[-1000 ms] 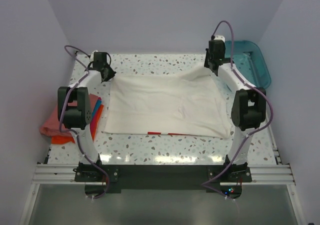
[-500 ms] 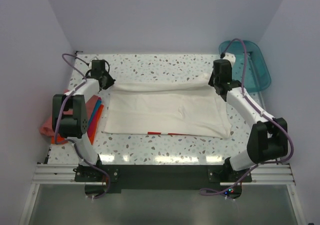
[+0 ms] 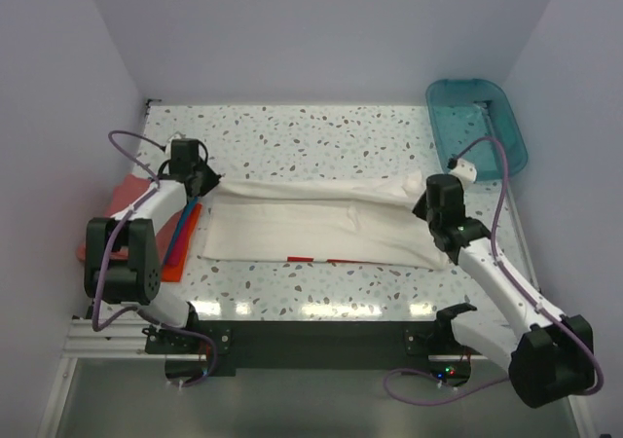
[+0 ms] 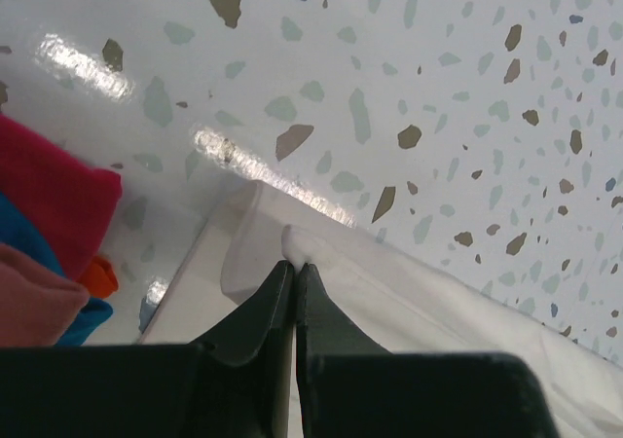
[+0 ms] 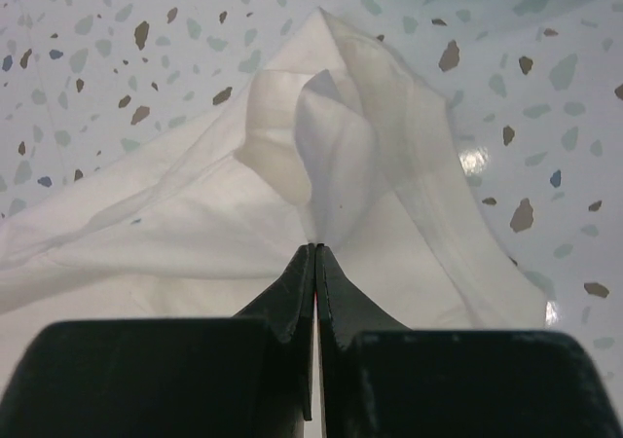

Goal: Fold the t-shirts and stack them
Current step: Fold the tshirt

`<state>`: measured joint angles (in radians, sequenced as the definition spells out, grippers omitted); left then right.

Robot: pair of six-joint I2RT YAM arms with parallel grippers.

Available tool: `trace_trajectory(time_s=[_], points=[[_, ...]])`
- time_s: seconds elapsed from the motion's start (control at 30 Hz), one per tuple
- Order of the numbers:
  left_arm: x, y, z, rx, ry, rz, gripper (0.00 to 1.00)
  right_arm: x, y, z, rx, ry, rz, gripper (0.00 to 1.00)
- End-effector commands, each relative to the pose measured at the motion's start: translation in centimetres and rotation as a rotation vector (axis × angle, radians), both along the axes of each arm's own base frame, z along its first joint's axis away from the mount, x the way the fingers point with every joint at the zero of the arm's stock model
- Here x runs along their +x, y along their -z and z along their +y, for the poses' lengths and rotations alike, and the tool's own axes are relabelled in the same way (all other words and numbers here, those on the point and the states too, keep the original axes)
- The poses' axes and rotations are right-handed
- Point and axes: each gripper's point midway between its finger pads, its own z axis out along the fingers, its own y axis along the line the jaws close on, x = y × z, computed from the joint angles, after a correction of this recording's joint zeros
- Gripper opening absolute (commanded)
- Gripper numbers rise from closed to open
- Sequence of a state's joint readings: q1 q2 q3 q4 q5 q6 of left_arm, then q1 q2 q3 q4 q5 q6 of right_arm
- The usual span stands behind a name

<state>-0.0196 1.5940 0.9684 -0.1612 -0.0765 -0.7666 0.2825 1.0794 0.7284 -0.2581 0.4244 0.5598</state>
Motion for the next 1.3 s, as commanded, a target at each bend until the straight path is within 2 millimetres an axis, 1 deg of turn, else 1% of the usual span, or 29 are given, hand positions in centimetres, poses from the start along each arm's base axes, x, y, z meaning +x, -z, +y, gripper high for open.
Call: trace_trajectory(time_s=[0.0,0.03,0.07,0.1,0.13,0.17,0.2,0.23,0.27,0.33,0.37,0.43,0.5,0.53,0.57,0.6,0.63,0.67,0.7,0.73,0.77,0.8,0.83,0.87,0.97,1.0,1.07,1.1,1.27], points=[[-0.5,-1.6,0.6,-0.017,-0.039,-0.063,0.00,-1.7,0.9,0.3,0.132,0.051,-0.063,0.00],[-1.3,-0.9,0.7,-0.023,-0.052,-0.043,0.05,-2.1,1.2,0.8,0.166,0.032,-0.071,0.00],[-1.8,-0.5,0.6,-0.028,-0.056,-0.034,0.09,-2.5,0.7,1.0,0.198,0.024,-0.113,0.00],[-2.7,-0.1,0.5,-0.037,-0.054,-0.031,0.12,-3.5,2.4,1.0,0.215,0.026,-0.098,0.00],[-2.8,-0.2,0.2,-0.056,-0.052,-0.054,0.21,-3.6,2.2,1.4,0.245,0.009,-0.127,0.04],[-3.1,-0.3,0.3,-0.060,-0.058,-0.066,0.27,-4.4,2.6,1.4,0.263,-0.004,-0.152,0.12],[-3.8,-0.5,0.2,-0.064,-0.059,-0.083,0.34,-4.6,2.4,1.7,0.274,-0.026,-0.170,0.29],[-3.9,-0.7,0.3,-0.065,-0.066,-0.097,0.46,-4.6,2.0,1.9,0.281,-0.045,-0.194,0.36],[-3.9,-1.1,0.3,-0.067,-0.066,-0.108,0.48,-4.8,1.9,2.2,0.287,-0.062,-0.193,0.41],[-3.8,-2.1,0.2,-0.070,-0.059,-0.135,0.49,-4.9,1.8,2.1,0.255,-0.084,-0.179,0.47],[-3.8,-2.5,0.1,-0.074,-0.056,-0.144,0.49,-4.7,1.0,2.1,0.238,-0.092,-0.184,0.48],[-3.2,-3.3,-0.1,-0.073,-0.040,-0.167,0.49,-4.3,1.2,2.0,0.212,-0.092,-0.152,0.49],[-2.3,-3.6,-0.6,-0.068,-0.028,-0.155,0.49,-3.5,0.4,2.0,0.188,-0.097,-0.153,0.50],[-2.4,-3.2,-0.5,-0.044,-0.032,-0.125,0.49,-2.9,1.2,2.2,0.169,-0.101,-0.110,0.50],[-2.1,-3.0,-0.7,-0.026,-0.029,-0.108,0.48,-2.3,1.2,2.4,0.157,-0.110,-0.100,0.51],[-1.2,-3.3,-1.5,-0.010,-0.016,-0.095,0.47,-1.2,-0.1,2.9,0.144,-0.137,-0.116,0.51],[-1.5,-2.8,-1.2,0.022,-0.034,-0.054,0.45,-0.5,1.7,3.1,0.118,-0.142,-0.036,0.51],[-1.2,-2.0,-1.5,0.041,-0.033,-0.020,0.44,0.8,0.3,3.4,0.093,-0.162,-0.049,0.51],[-0.4,-2.8,-2.3,0.050,-0.019,-0.033,0.43,1.5,0.8,3.5,0.072,-0.168,-0.025,0.51],[-0.4,-2.4,-2.3,0.069,-0.029,-0.005,0.42,2.0,1.1,3.3,0.048,-0.165,-0.002,0.51],[-0.2,-2.2,-2.5,0.074,-0.026,0.007,0.40,2.5,2.7,3.2,0.022,-0.156,0.061,0.51],[0.4,-2.0,-3.1,0.082,-0.016,0.016,0.40,3.4,1.7,3.2,0.008,-0.154,0.053,0.52],[0.2,-1.6,-3.1,0.095,-0.017,0.040,0.39,3.2,2.1,2.4,-0.027,-0.118,0.088,0.52],[0.3,-0.9,-3.4,0.102,-0.010,0.064,0.39,3.3,2.0,2.2,-0.047,-0.105,0.091,0.52],[0.4,-0.7,-4.0,0.106,0.007,0.070,0.38,2.4,2.3,1.0,-0.087,-0.063,0.097,0.53],[0.2,-0.4,-4.2,0.105,0.018,0.073,0.38,2.1,2.0,0.8,-0.092,-0.064,0.091,0.53],[0.2,-0.6,-5.1,0.089,0.046,0.056,0.36,1.3,2.7,0.8,-0.099,-0.075,0.120,0.53],[0.1,-0.5,-5.7,0.087,0.067,0.050,0.36,1.1,2.6,0.7,-0.107,-0.078,0.119,0.53],[0.1,-1.1,-9.7,0.048,0.209,0.004,0.35,0.3,4.1,1.0,-0.139,-0.101,0.167,0.53]])
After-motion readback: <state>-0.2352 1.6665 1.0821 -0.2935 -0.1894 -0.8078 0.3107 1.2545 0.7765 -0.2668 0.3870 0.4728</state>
